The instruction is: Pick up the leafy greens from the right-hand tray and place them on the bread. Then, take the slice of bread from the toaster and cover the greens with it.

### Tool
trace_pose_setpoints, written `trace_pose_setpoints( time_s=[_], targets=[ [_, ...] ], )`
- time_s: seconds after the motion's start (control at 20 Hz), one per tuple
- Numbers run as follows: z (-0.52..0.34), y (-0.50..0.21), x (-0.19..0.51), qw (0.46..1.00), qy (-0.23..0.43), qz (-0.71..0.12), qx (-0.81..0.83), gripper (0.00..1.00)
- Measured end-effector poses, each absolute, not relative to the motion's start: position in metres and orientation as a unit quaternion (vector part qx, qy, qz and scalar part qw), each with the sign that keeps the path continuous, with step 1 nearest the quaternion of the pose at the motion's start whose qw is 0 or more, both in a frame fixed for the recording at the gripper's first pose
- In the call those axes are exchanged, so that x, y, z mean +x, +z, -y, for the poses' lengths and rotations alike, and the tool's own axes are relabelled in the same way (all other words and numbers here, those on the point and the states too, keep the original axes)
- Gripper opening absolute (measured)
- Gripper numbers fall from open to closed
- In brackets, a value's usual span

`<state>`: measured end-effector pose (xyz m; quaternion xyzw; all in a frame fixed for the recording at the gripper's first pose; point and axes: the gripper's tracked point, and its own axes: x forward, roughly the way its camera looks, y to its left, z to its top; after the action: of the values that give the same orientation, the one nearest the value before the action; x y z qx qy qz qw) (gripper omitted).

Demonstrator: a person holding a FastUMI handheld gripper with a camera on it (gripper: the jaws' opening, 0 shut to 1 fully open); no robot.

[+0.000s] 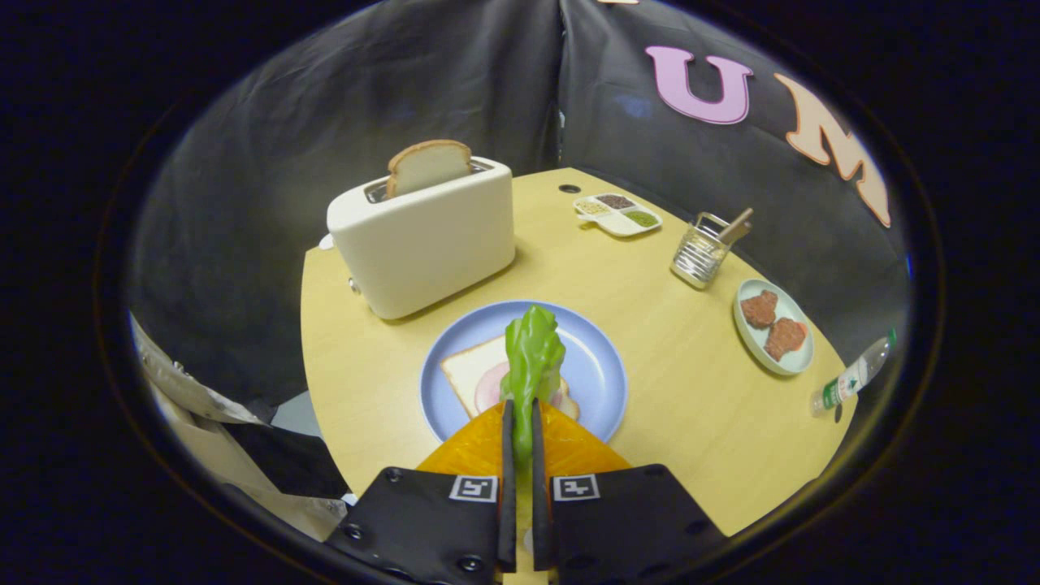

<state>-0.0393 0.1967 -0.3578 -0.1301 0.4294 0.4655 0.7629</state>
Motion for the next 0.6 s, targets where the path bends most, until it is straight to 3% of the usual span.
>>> trace_pose_setpoints(
  time_s=[0.6],
  targets=[
    [-0.26,-0.381,-0.052,0.737,0.491,-0.449,-0.118,0.11]
  ],
)
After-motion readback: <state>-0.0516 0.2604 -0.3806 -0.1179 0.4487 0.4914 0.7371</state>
